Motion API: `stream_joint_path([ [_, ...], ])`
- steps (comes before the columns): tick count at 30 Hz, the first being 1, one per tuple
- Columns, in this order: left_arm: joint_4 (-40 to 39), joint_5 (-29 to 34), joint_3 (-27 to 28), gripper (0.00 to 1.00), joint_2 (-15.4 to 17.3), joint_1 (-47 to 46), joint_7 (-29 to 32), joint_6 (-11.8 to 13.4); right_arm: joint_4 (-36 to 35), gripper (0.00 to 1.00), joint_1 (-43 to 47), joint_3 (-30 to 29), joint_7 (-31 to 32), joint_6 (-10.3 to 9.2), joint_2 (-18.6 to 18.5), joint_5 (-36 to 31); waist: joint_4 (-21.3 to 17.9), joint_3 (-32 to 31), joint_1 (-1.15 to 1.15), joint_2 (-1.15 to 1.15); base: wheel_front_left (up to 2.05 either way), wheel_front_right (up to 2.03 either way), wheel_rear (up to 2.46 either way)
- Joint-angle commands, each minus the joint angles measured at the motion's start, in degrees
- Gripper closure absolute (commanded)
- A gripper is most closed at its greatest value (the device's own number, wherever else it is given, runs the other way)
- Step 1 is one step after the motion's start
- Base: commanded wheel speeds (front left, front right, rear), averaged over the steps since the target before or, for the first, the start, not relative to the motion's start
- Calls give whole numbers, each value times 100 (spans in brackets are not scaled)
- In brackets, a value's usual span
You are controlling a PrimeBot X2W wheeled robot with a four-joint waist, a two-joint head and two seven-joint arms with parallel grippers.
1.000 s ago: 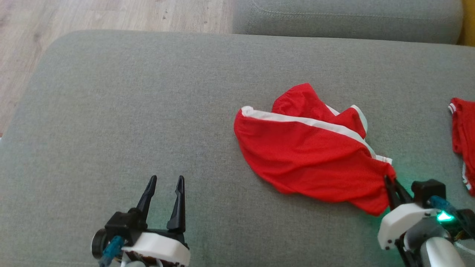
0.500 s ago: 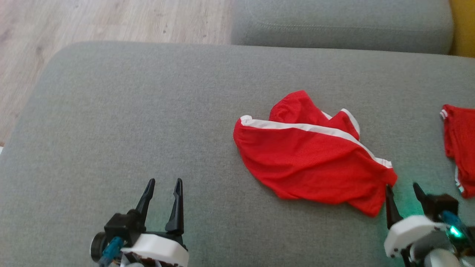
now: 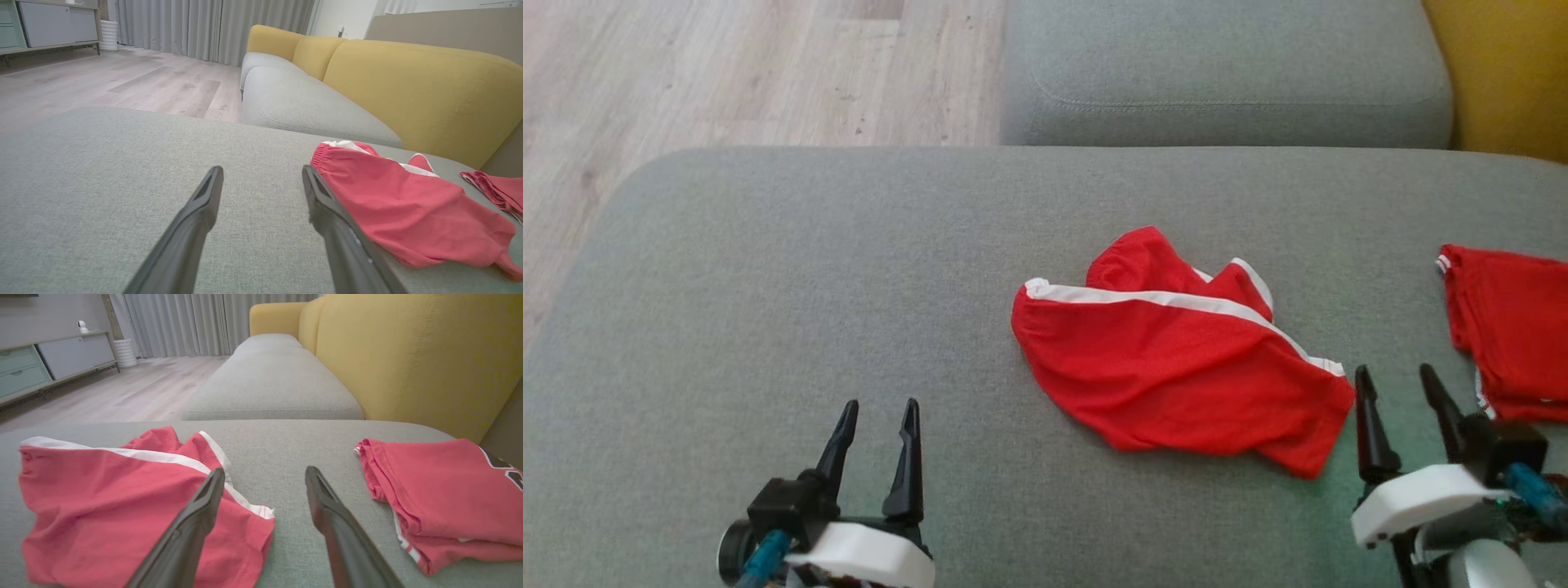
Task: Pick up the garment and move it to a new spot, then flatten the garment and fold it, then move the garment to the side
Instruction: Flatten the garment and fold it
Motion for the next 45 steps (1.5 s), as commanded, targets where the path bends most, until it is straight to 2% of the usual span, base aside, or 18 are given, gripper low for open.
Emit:
stream_joint_path([
  [1, -193, -19, 221, 0, 104, -119, -47, 35, -302, 0, -48, 228, -22, 37, -35, 104, -14, -26, 1, 0, 0, 0, 0],
  [9, -225, -22, 218, 0, 143, -113, -21, 96, -658, 0, 171, 478, 105, 37, -34, 395, 8, -56, 1, 0, 0, 0, 0],
  [25, -168, 9, 138, 0, 212, -262, 162, 148, -864, 0, 244, 544, 213, 37, -34, 446, 32, 52, 1, 0, 0, 0, 0],
  [30, -207, 203, -117, 0, 219, -943, 668, 26, -974, 0, 185, 575, 323, 37, -34, 390, 38, 270, 1, 0, 0, 0, 0],
  [36, -65, 325, -489, 0, -82, -2145, 1505, -272, -1157, 0, -21, 627, 498, 37, -34, 261, -30, 698, 1, 0, 0, 0, 0],
  [45, 974, 368, -727, 0, -499, -3351, 2228, -461, -1287, 0, -284, 840, 668, 37, -34, 124, -278, 1271, 1, 0, 0, 0, 0],
])
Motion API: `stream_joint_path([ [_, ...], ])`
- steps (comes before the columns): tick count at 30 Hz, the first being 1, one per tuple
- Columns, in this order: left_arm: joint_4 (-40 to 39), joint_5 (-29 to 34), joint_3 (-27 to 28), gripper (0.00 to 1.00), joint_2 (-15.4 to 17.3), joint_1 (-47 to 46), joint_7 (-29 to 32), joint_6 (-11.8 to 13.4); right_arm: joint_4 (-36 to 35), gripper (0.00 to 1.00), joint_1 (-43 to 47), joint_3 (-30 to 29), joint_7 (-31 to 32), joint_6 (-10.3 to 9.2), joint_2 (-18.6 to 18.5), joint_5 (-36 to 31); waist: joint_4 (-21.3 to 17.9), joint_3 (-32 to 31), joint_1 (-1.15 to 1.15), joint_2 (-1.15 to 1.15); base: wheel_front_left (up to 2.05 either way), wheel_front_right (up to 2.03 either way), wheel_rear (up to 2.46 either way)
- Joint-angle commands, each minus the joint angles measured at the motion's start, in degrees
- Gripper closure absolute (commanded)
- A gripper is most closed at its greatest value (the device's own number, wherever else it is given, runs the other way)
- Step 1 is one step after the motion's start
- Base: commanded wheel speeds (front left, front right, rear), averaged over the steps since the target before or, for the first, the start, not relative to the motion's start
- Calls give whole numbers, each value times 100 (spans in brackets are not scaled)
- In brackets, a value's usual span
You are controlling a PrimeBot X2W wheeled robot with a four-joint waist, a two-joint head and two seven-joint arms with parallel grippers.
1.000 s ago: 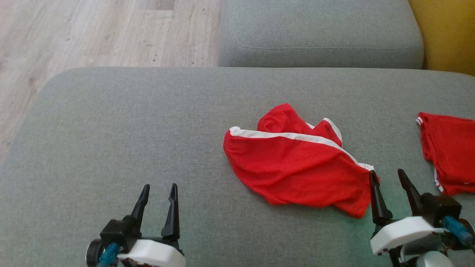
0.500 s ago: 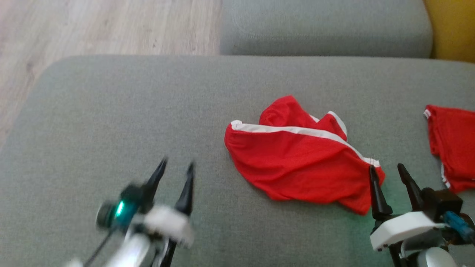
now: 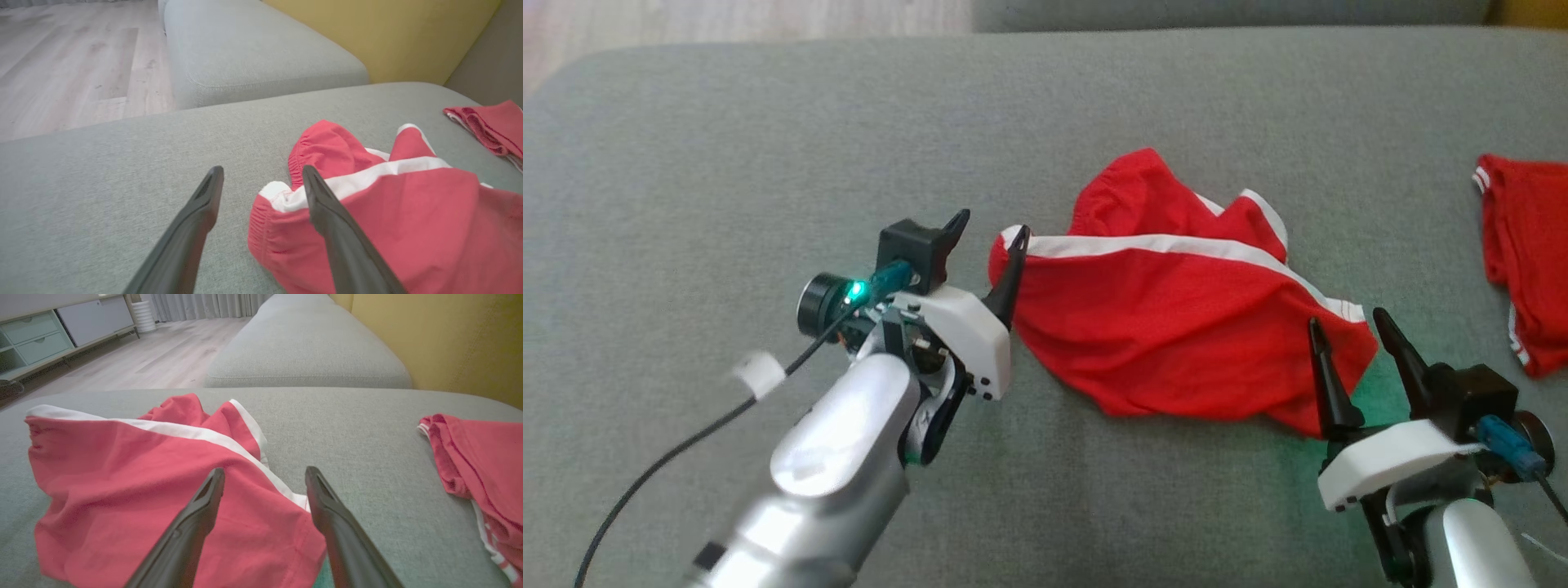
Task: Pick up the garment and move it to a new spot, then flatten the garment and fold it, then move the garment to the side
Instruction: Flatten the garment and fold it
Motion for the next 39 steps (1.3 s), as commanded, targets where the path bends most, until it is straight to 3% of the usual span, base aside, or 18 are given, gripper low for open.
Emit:
stream_joint_path([
  [1, -98, 64, 157, 0, 57, -333, 32, -57, -210, 0, -198, 148, 4, 37, -35, -58, -67, 80, -1, 0, 0, 0, 0],
  [9, 566, 71, -60, 0, 8, -719, 315, -382, -198, 0, -240, 190, 9, 37, -35, -96, -130, 199, -1, 0, 0, 0, 0],
  [17, 725, 22, -254, 0, 5, -687, 474, -611, -242, 0, -251, 131, 13, 37, -35, -129, -107, 276, -1, 0, 0, 0, 0],
  [19, 741, 29, -275, 17, 3, -696, 470, -608, -248, 0, -271, 123, -15, 37, -35, -126, -113, 286, -1, 0, 0, 0, 0],
  [20, 736, 31, -272, 45, -3, -705, 437, -599, -251, 0, -281, 119, -30, 37, -35, -121, -118, 291, -1, 0, 0, 0, 0],
  [21, 724, 39, -262, 54, -9, -718, 379, -582, -250, 0, -290, 120, -38, 37, -35, -118, -123, 296, -1, 0, 0, 0, 0],
  [23, 690, 54, -232, 62, -21, -741, 238, -539, -245, 0, -303, 117, -49, 37, -35, -114, -129, 308, -1, 0, 0, 0, 0],
  [27, 614, 45, -195, 64, -47, -744, 36, -518, -237, 0, -313, 97, -56, 37, -35, -120, -130, 323, -1, 0, 0, 0, 0],
  [29, 527, 24, -134, 76, -65, -716, -161, -476, -239, 0, -321, 60, -53, 37, -35, -130, -125, 332, -1, 0, 0, 0, 0],
  [31, 430, 9, -92, 100, -69, -649, -343, -439, -233, 0, -340, -19, -16, 37, -35, -152, -112, 344, -1, 0, 0, 0, 0],
  [39, -8, -10, -89, 100, 11, -62, -847, -271, 30, 0, -832, -600, 754, 37, -140, -504, -10, 436, -1, 0, 0, 0, 0],
])
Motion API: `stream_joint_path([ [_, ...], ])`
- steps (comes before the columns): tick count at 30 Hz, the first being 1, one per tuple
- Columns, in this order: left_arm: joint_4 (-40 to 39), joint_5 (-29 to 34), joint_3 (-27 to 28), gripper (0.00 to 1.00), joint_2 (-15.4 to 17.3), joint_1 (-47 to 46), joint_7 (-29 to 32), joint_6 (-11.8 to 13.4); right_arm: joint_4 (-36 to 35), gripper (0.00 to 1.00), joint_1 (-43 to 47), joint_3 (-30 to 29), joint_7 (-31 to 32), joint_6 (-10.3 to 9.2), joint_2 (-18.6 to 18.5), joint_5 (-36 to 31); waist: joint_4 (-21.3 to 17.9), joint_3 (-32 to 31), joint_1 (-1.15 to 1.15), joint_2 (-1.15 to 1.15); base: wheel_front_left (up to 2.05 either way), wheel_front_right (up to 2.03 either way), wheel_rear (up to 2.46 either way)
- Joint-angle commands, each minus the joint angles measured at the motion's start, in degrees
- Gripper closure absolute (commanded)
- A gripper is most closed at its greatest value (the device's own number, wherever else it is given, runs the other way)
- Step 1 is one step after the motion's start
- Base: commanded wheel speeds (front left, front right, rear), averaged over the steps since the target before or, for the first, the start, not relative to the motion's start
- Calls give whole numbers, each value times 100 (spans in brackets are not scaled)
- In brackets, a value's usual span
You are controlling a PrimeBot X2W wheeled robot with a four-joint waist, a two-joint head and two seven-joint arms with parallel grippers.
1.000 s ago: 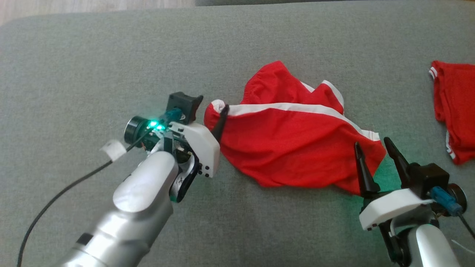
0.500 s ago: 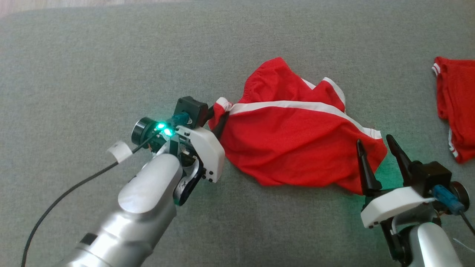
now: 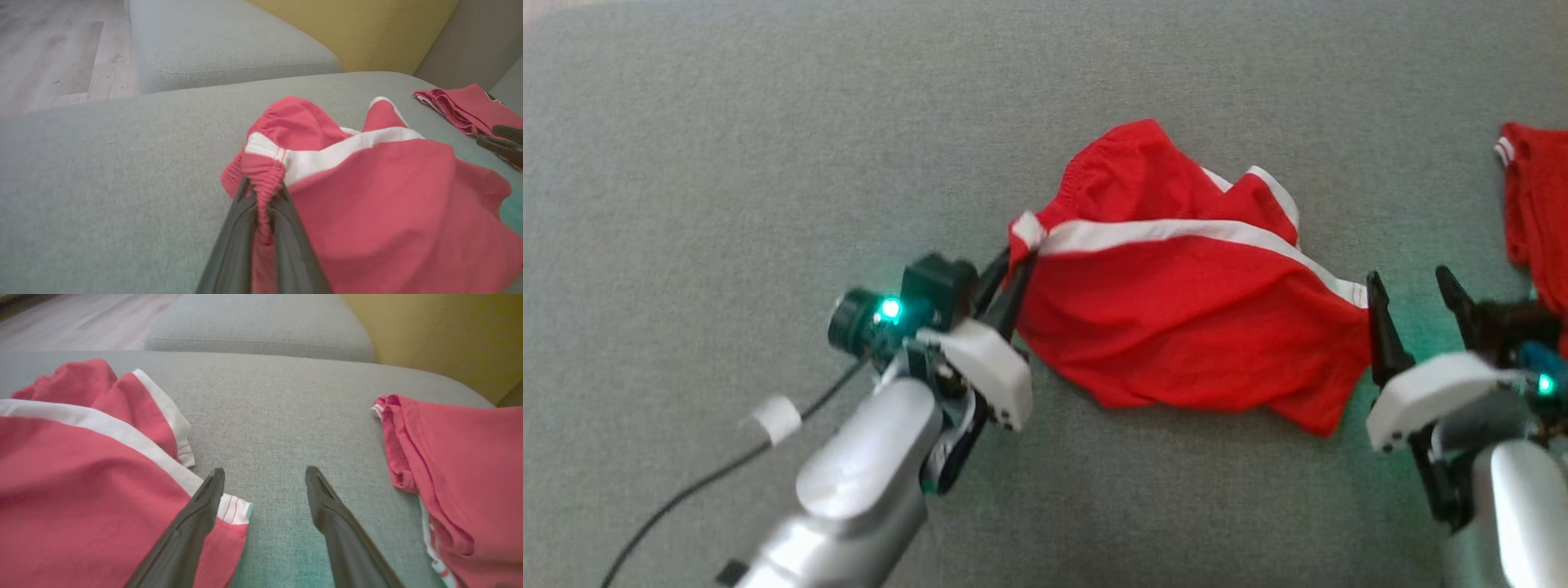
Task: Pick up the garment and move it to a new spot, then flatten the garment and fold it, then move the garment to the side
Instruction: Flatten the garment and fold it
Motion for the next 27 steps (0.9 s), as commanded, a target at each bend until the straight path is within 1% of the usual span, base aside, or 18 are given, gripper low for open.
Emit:
stream_joint_path([
  [1, -237, -43, 211, 100, 120, -77, -116, 58, -92, 0, -281, 133, 126, 37, -165, -30, 32, 13, 0, 0, 0, 0, 0],
  [7, -376, -63, 178, 100, 62, 136, -294, 158, 444, 0, -615, 347, 909, 37, -567, 138, 173, 28, 0, 0, 0, 0, 0],
  [13, -462, -80, 141, 100, 27, 181, -316, 209, 363, 0, -466, 582, 1211, 37, -687, 473, 205, 28, 0, 0, 0, 0, 0],
  [19, -551, -82, 136, 100, 82, 175, -308, 243, 357, 0, -355, 854, 1323, 37, -677, 566, 164, 75, 0, 0, 0, 0, 0],
  [20, -563, -81, 133, 100, 90, 168, -301, 248, 374, 6, -351, 907, 1339, 37, -679, 574, 156, 88, 0, 0, 0, 0, 0],
  [21, -574, -80, 131, 100, 98, 160, -296, 253, 401, 19, -349, 965, 1364, 37, -680, 593, 149, 99, 0, 0, 0, 0, 0],
  [22, -584, -80, 129, 100, 104, 154, -291, 256, 430, 39, -349, 1018, 1385, 37, -682, 611, 142, 107, 0, 0, 0, 0, 0],
  [24, -600, -80, 125, 100, 119, 142, -284, 262, 506, 56, -361, 1094, 1417, 37, -678, 670, 126, 119, 0, 0, 0, 0, 0],
  [25, -606, -80, 124, 100, 128, 137, -282, 266, 546, 63, -375, 1114, 1416, 37, -674, 698, 116, 120, 0, 0, 0, 0, 0],
  [26, -612, -82, 124, 100, 137, 133, -281, 268, 586, 75, -393, 1128, 1407, 37, -675, 714, 106, 119, 0, 0, 0, 0, 0],
  [27, -618, -82, 124, 100, 146, 129, -280, 272, 618, 100, -415, 1123, 1377, 37, -674, 721, 96, 115, 0, 0, 0, 0, 0],
])
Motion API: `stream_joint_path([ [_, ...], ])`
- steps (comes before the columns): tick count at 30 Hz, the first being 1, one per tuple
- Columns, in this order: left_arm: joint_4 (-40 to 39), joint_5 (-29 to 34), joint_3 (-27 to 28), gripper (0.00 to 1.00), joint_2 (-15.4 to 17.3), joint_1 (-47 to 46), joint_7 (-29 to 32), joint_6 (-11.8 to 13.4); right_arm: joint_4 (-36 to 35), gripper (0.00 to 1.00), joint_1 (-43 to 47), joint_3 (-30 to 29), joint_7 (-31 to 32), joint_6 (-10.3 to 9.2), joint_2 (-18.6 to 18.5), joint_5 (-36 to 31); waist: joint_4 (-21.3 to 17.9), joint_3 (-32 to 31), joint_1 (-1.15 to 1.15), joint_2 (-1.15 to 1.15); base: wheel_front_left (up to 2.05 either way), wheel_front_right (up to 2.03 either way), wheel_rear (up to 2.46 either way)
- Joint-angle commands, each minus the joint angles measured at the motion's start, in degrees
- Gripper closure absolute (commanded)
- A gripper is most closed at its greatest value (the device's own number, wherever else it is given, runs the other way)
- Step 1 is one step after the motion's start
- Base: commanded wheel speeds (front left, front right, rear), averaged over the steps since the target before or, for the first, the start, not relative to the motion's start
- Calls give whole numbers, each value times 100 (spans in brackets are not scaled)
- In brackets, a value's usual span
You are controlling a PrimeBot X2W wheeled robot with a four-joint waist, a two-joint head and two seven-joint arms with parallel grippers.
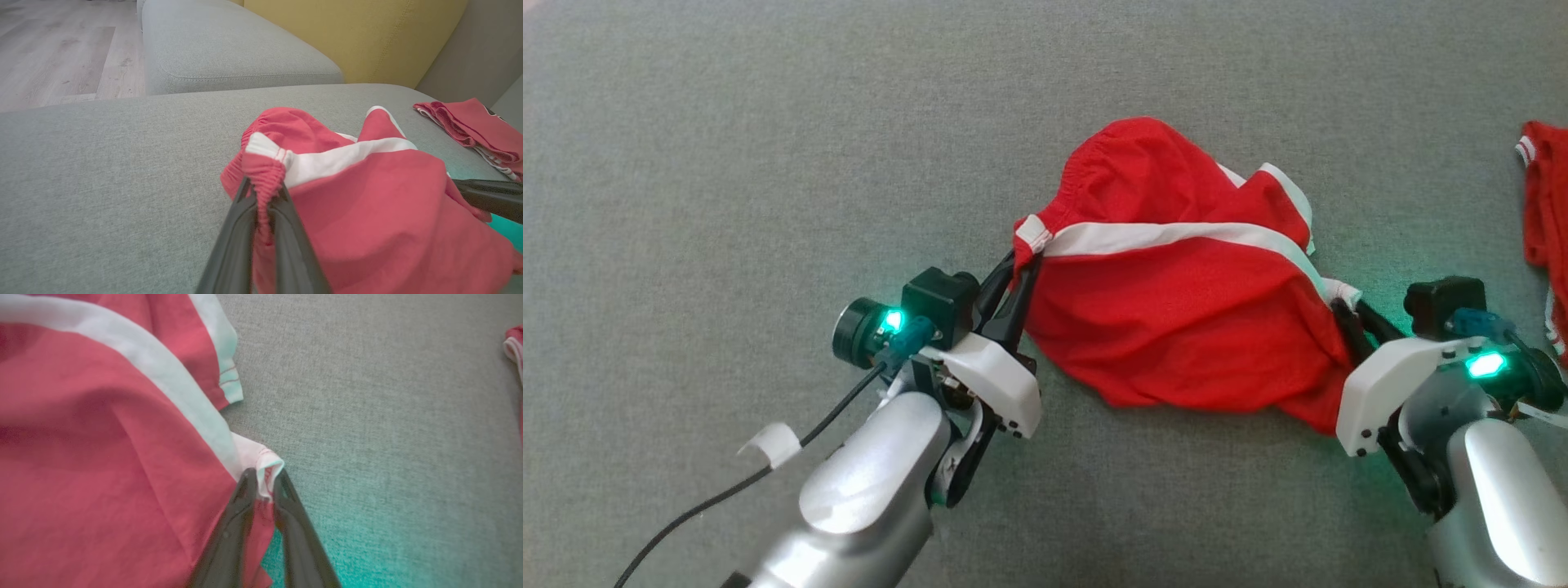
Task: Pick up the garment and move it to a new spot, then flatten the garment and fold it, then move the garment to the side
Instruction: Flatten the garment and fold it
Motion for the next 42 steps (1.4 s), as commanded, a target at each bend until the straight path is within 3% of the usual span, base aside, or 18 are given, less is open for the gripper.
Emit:
stream_joint_path([
  [1, -209, -33, 177, 100, 122, -142, -40, 32, 14, 100, -39, 106, -14, 37, -40, 15, -16, -12, 0, 0, 0, 0, 0],
  [9, -347, -64, 312, 100, 235, -177, -214, 87, -149, 100, -350, -96, -759, 37, 51, -12, -127, -293, 0, 0, 0, 0, 0],
  [17, -942, -209, 705, 100, 513, -215, -406, 221, -1026, 100, -593, -179, -1259, 37, 29, -1, -230, -1079, 0, 0, 0, 0, 0],
  [24, -2019, -399, 1106, 100, 884, -213, -261, 381, -2194, 100, -492, -308, -1137, 37, 64, -20, -244, -1744, 0, 0, 0, 0, 0],
  [26, -2584, -413, 1237, 100, 1098, -309, -32, 461, -2788, 100, -444, -366, -998, 37, 81, -52, -244, -1846, 0, 0, 0, 0, 0],
  [30, -3071, -522, 1348, 100, 1287, -490, 356, 491, -3287, 100, -421, -351, -733, 37, 97, -28, -253, -1854, 0, 0, 0, 0, 0],
  [35, -2851, -625, 1377, 100, 1413, -729, 672, 410, -3138, 100, -636, -201, -504, 37, 64, 99, -339, -1653, 0, 0, 0, 0, 0],
  [42, -1975, -448, 1370, 100, 1413, -1618, 705, 170, -1858, 100, -2015, 5, -647, 37, -141, 22, -559, -799, 0, 0, 0, 0, 0],
])
